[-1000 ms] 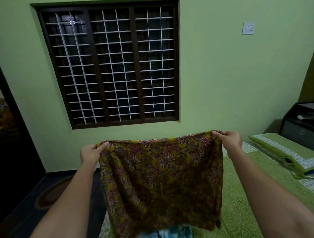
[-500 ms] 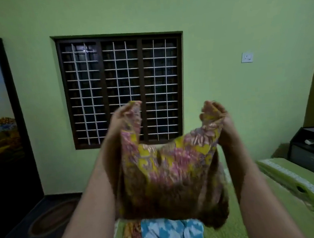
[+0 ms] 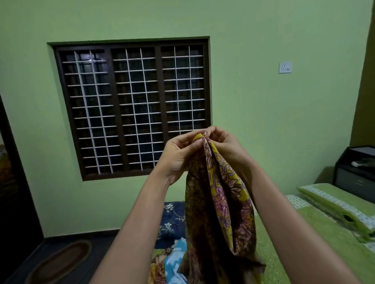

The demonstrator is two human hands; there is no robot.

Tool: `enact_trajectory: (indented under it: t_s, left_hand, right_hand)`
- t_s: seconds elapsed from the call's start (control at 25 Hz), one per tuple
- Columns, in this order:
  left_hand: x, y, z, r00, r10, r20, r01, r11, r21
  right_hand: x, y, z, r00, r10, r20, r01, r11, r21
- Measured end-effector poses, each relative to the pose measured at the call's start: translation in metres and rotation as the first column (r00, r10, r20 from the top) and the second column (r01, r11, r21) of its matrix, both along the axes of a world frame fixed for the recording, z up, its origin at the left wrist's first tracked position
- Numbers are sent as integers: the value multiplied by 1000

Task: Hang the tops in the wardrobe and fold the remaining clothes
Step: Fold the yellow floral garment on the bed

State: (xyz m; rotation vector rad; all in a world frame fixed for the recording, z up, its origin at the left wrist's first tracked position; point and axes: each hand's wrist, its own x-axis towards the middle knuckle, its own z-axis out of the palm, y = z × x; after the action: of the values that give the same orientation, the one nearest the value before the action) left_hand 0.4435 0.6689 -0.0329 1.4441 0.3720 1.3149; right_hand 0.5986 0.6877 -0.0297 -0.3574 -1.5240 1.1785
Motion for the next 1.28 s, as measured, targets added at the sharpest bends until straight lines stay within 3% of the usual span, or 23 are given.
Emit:
enact_trajectory:
  t_s: [0.08,0.16,0.2,0.28,0.32,0.4,0.44,0.48,0.56,0.72,0.92,1.0,1.08,1.12,1.16,1.28]
  left_hand:
    - [-4,0,1,993,65,-101,-66,998,-5]
    - [-5,4,0,969,218,-113,-216,976,35]
    - [-5,8,-1,947,308,-86,-305,951,45]
    - [-5,16,-4,891,452,-46,-450,892,42]
    - [-4,20,-6,860,508,-53,-505,861,53]
    - [1,23,-10,798,597,-89,-587,802,115]
    - [3,24,-11,776,624,-94,-611,780,133]
    - [5,25,-13,760,643,-93,-630,764,138]
    - [4,29,-17,732,674,-99,-660,738,143]
    - [-7,39,-26,704,699,-128,-677,714,179]
    - [-11,45,-32,681,714,-164,-686,700,199]
    - [-11,50,-37,661,726,-191,-698,688,200]
    - [-9,55,-45,617,751,-235,-727,659,195]
    - [-8,57,-49,600,759,-252,-739,647,188]
    - [-7,58,-53,587,765,-266,-749,638,182]
    - [-7,62,-68,533,778,-333,-769,610,194]
  right_hand:
    - [6,0,0,988,-73,137,77,997,-20]
    - [10,-4,-3,932,-311,185,298,950,97]
    - [10,-8,-5,868,-479,132,446,868,219]
    - [5,-19,-14,690,-723,11,617,596,515]
    - [-2,-24,-19,611,-791,31,604,491,628]
    - [-15,-25,-29,409,-885,224,567,438,697]
    - [-21,-23,-34,320,-894,313,610,448,654]
    - [-25,-21,-38,294,-881,370,672,466,576]
    - [-29,-16,-48,331,-866,374,739,485,469]
    - [-33,-6,-63,340,-882,328,748,464,473]
    - [-35,4,-67,362,-813,457,702,560,440]
    - [-36,3,-68,481,-741,468,624,664,411]
    - [-38,-3,-70,651,-524,550,479,845,237]
    - [-38,-2,-75,673,-413,614,400,901,168]
    - [-37,-4,-80,644,-330,690,333,933,134]
    - [-39,-14,-94,385,-32,922,179,983,-40]
